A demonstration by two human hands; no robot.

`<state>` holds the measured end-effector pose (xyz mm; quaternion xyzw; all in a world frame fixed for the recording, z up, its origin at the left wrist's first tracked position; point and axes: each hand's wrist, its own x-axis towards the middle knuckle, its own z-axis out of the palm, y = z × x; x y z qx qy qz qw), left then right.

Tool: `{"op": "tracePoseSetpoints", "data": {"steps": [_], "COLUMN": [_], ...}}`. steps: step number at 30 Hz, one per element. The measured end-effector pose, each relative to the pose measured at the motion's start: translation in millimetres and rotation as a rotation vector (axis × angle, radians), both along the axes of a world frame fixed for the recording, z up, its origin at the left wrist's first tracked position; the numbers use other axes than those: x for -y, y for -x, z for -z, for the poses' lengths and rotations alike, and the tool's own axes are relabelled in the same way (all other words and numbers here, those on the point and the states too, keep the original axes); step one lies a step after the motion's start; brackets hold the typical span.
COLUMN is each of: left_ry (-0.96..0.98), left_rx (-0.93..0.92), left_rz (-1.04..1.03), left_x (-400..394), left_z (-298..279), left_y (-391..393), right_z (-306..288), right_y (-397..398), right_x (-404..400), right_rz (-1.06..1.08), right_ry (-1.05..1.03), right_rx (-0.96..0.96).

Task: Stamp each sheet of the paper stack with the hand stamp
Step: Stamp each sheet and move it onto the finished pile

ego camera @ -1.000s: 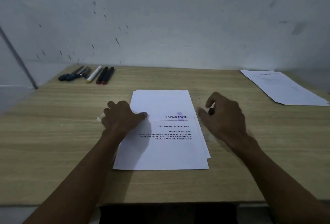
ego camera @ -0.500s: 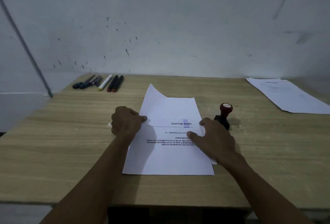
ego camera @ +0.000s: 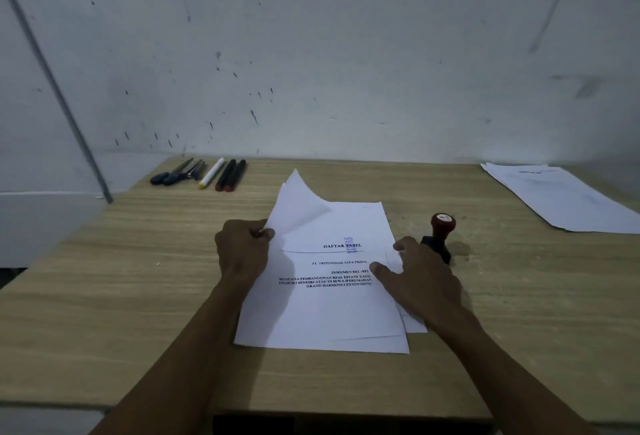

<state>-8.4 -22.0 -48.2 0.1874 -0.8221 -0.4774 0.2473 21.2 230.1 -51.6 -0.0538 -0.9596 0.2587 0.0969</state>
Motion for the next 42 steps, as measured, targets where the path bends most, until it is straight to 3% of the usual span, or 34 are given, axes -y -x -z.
{"op": "tracePoseSetpoints", "data": {"steps": [7, 9, 18, 24, 30, 33, 42], "left_ry": [-0.024, -0.114, -0.723, -0.757, -0.632, -0.509, -0.157], "left_rx": [-0.066, -0.141, -0.353, -0.367, -0.393, -0.372, -0.163], "left_rz": [0.04, 0.107, 0.213, 0.226, 0.308, 0.312, 0.563], "left_x": [10.8, 12.8, 20.9, 19.2, -13.6, -50.5, -185.5], "left_z": [-0.3, -4.0, -36.9, -55.6, -93.0, -112.4, -142.6], "left_y": [3.1, 2.0, -3.6, 5.7, 24.5, 38.2, 94.7], "right_z": [-2.4, -3.0, -41.6, -63.0, -95.1, -110.4, -126.9], "right_y": [-1.6, -1.5, 4.6, 2.8, 7.1, 16.2, 51.0], "right_x": [0.5, 1.7, 9.6, 2.5, -29.8, -58.7, -182.2], "right_rz": [0.008, 0.002, -0.167, -0.164, -0.079, 0.041, 0.419], "right_ry": [0.061, 0.124, 0.857, 0.923, 0.807, 0.638, 0.22], "right_rx": [0.015, 0.01, 0.026, -0.083, -0.349, -0.416, -0.281]}}
